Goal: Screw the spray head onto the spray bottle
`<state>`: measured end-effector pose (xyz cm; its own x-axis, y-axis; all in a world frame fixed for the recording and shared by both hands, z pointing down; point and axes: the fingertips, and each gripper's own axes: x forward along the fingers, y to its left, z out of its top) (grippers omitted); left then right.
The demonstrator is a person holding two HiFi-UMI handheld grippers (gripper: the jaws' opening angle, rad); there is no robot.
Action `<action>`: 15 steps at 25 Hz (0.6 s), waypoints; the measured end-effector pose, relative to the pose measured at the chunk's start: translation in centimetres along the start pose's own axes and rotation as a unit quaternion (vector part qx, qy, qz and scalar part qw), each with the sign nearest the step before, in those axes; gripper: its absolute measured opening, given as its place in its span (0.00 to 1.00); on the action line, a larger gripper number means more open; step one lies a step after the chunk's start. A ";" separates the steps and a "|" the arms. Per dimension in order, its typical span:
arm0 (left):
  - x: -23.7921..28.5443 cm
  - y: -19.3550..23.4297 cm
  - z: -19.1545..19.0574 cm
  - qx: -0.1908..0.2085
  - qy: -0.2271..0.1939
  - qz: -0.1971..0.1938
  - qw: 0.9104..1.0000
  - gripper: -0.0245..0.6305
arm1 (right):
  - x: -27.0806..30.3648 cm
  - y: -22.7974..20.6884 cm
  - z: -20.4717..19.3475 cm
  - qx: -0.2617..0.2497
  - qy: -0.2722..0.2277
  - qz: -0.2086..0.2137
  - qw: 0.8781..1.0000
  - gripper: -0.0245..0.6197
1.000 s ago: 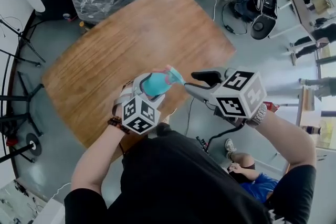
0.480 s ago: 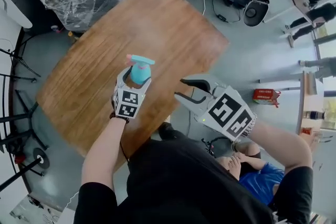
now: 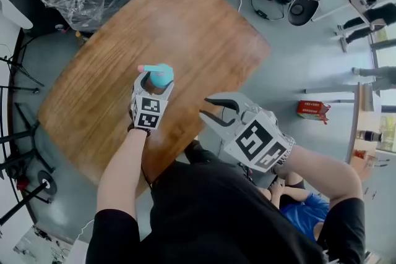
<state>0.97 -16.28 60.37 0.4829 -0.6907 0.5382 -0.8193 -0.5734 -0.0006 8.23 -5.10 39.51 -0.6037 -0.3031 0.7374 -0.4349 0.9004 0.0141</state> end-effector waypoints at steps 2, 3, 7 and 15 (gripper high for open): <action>0.0 -0.1 -0.1 0.002 0.007 -0.004 1.000 0.62 | 0.3 -0.3 0.0 0.008 -0.006 -0.005 1.000 0.16; 0.0 -0.1 -0.1 0.002 0.011 -0.006 1.000 0.62 | 0.5 -0.4 0.0 0.011 -0.010 -0.008 1.000 0.14; -0.8 -0.2 -0.4 0.004 0.026 -0.011 1.000 0.64 | 1.2 -0.5 -0.1 0.020 -0.021 -0.022 0.999 0.07; -6.2 0.4 0.3 -0.024 0.019 0.006 1.000 0.42 | 3.2 0.2 -0.4 0.056 -0.049 -0.036 0.997 0.03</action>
<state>-2.24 -12.36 56.80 0.4625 -0.6796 0.5695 -0.8387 -0.5436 0.0325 6.50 -5.77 42.15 -0.6274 -0.3997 0.6683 -0.5482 0.8362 -0.0144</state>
